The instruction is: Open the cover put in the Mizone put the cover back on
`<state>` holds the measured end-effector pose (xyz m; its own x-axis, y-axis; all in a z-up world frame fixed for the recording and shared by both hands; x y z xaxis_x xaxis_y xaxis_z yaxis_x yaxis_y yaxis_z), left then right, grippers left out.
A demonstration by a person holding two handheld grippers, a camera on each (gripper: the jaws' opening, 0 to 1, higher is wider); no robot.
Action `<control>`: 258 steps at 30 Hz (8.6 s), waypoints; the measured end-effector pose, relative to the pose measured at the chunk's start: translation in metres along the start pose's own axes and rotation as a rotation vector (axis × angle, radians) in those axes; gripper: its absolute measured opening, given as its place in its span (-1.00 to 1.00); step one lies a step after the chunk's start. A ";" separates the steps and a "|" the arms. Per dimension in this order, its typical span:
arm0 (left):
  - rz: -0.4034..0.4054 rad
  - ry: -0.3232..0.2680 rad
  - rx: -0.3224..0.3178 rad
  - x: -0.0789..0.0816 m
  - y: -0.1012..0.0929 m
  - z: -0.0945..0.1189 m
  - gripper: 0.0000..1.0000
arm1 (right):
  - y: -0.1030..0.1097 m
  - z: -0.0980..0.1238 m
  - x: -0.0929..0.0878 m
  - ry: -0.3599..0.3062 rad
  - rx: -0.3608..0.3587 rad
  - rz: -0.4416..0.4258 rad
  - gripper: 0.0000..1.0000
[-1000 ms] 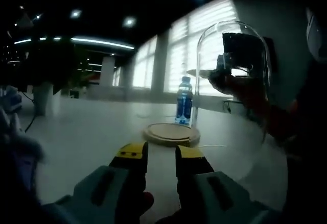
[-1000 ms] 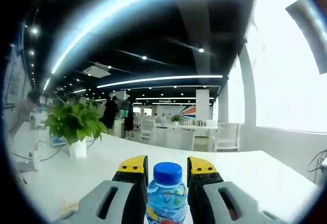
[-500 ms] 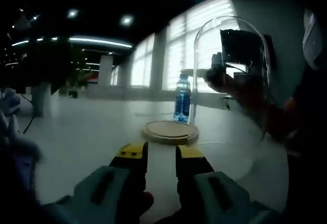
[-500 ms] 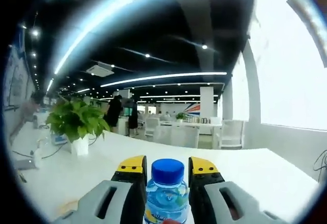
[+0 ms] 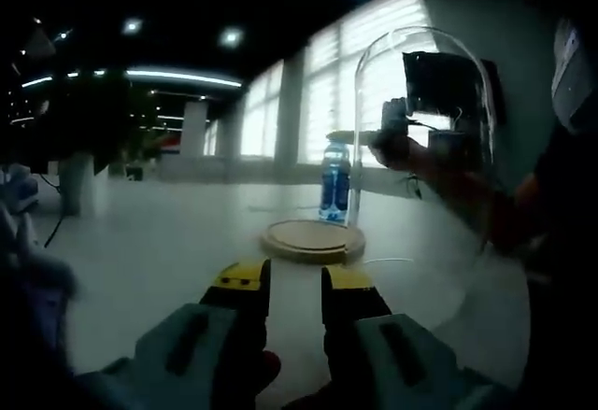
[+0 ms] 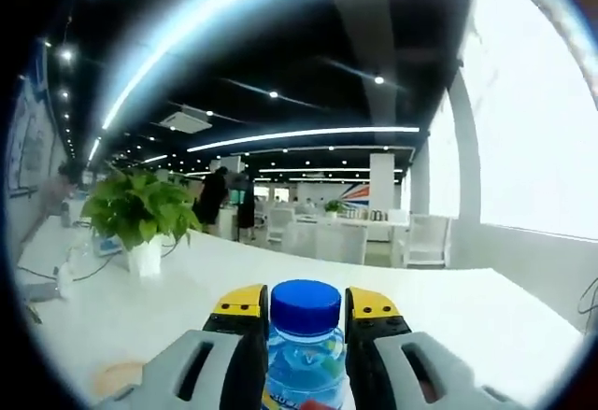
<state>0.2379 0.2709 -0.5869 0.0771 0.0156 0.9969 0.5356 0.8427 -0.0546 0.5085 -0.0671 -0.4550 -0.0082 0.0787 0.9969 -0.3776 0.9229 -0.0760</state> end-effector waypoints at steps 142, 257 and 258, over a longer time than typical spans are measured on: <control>-0.038 0.024 0.001 -0.003 0.001 -0.001 -0.67 | 0.156 0.017 0.035 -0.001 0.554 0.043 -0.59; 0.004 0.020 0.063 -0.001 0.007 0.000 -0.61 | 0.013 0.061 0.050 -0.157 0.109 0.090 -0.67; 0.004 0.020 0.064 -0.001 0.007 0.000 -0.61 | 0.014 0.062 0.050 -0.157 0.108 0.084 -0.67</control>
<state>0.2419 0.2771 -0.5883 0.0967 0.0087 0.9953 0.4805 0.8753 -0.0543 0.4454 -0.0733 -0.4050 -0.1847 0.0859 0.9790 -0.4662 0.8693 -0.1643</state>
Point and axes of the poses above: the point that each gripper's makers call its tool centre point, and the gripper's own axes: z roughly backward along the fingers, y roughly to its left, x roughly out of its top, the point moved 7 cm from there along z, roughly backward along the fingers, and after that the axes turned 3 degrees about y, right-handed, at the moved point
